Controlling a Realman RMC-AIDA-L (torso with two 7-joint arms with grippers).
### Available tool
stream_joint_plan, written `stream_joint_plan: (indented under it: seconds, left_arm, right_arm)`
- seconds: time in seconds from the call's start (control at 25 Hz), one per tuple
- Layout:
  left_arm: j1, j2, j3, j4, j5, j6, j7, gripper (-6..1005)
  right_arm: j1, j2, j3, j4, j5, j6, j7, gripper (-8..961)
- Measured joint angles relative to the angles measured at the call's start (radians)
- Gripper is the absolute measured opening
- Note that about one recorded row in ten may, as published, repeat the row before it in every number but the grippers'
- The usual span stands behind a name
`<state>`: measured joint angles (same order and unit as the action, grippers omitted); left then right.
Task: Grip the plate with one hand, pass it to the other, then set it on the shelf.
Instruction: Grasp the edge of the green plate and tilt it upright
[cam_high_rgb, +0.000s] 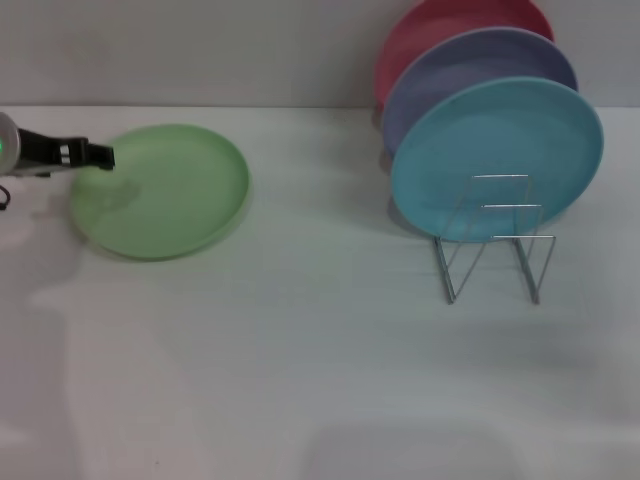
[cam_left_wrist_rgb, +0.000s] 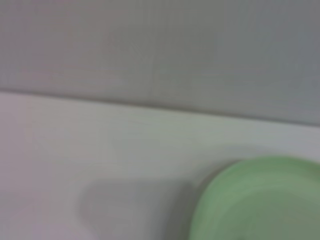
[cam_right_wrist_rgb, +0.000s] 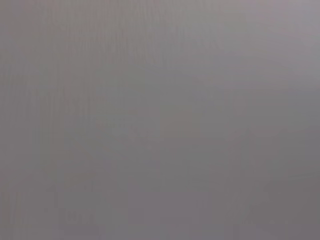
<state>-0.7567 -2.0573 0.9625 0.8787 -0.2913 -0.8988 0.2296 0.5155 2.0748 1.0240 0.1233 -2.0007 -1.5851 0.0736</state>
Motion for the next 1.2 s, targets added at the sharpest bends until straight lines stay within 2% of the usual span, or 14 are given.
stream_joint_plan:
  seconds: [0.36, 0.68, 1.2]
  left_arm:
    - [-0.069, 0.02, -0.071, -0.192, 0.047, 0.077, 0.001, 860]
    - [-0.079, 0.021, -0.066, -0.25, 0.048, 0.141, 0.008, 860]
    - [-0.085, 0.02, -0.074, -0.281, 0.043, 0.156, 0.077, 859]
  right_arm:
    - [0.002, -0.008, -0.029, -0.001, -0.009, -0.002, 0.0, 608]
    - [0.008, -0.014, -0.035, -0.001, -0.012, -0.002, 0.0, 608]
    - [0.013, -0.016, -0.033, -0.001, -0.012, 0.006, 0.0, 608]
